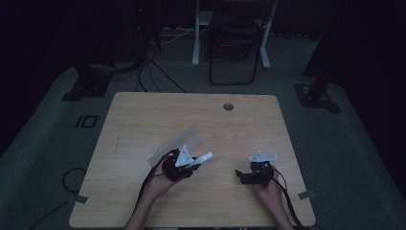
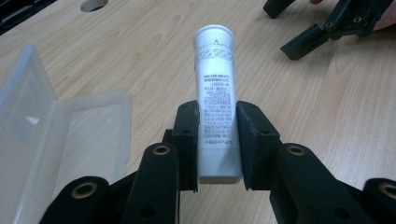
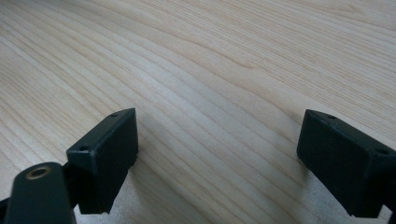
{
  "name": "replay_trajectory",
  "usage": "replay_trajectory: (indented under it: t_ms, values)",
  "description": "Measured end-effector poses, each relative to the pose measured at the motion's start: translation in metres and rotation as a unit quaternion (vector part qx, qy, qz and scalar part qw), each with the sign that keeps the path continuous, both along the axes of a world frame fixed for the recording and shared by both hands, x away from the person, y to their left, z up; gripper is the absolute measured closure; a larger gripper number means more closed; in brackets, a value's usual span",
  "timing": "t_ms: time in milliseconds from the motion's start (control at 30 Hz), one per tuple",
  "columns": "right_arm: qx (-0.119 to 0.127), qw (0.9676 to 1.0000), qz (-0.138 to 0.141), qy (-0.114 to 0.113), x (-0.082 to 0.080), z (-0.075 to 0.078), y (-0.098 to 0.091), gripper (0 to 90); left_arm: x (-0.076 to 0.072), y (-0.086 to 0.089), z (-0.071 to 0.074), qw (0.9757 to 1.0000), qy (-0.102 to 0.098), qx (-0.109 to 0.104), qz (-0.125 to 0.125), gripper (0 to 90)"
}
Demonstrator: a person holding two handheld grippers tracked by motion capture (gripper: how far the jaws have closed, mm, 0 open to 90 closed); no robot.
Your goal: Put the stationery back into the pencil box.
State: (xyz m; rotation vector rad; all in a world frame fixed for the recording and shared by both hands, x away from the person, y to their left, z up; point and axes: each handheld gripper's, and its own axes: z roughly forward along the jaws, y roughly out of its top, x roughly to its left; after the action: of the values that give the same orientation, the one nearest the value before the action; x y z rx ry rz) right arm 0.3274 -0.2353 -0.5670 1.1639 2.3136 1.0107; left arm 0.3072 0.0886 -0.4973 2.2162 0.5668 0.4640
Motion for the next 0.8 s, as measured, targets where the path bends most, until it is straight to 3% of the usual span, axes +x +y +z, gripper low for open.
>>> replay_trajectory:
  t_ms: [800]
  values:
    - [0.0, 1.0, 0.0, 0.0, 0.0, 0.0, 0.0, 12.6, 0.01, 0.014, -0.001, 0.9997, 0.003, -0.005, 0.025, 71.2]
